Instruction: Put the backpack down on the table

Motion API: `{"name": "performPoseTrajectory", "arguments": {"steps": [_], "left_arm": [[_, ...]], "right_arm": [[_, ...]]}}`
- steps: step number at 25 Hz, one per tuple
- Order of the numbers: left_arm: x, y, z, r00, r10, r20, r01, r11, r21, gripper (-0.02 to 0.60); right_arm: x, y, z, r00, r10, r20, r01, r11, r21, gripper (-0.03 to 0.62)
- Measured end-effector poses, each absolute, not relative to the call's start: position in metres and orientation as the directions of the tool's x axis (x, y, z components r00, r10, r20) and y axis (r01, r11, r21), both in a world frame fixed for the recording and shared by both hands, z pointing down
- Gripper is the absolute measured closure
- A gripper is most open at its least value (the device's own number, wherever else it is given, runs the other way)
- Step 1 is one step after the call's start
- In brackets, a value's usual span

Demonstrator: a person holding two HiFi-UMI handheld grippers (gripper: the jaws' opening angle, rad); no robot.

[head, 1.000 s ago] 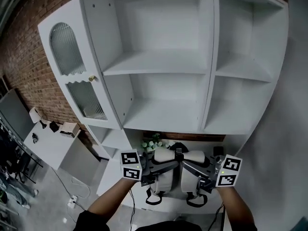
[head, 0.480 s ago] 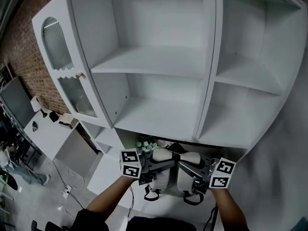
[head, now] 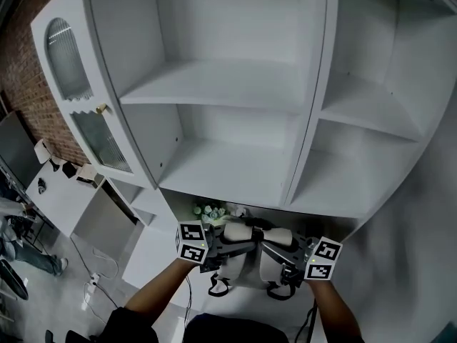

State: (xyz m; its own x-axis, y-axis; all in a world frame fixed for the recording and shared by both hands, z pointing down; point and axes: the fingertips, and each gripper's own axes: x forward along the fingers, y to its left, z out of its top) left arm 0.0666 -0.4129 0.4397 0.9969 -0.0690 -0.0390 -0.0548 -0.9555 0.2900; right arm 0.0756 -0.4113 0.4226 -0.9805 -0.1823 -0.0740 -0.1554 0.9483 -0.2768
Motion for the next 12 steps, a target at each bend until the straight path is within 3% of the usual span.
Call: {"name": "performPoseTrajectory", "arguments": {"steps": [12], "left_arm": [[0.070, -0.421, 0.480, 0.997, -0.065, -0.036, -0.050, -0.945, 0.324, 0.529]], "right_arm": [[0.081, -0.425, 0.467, -0.975, -0.212, -0.059, -0.175, 0.911, -0.374, 0.543]]}}
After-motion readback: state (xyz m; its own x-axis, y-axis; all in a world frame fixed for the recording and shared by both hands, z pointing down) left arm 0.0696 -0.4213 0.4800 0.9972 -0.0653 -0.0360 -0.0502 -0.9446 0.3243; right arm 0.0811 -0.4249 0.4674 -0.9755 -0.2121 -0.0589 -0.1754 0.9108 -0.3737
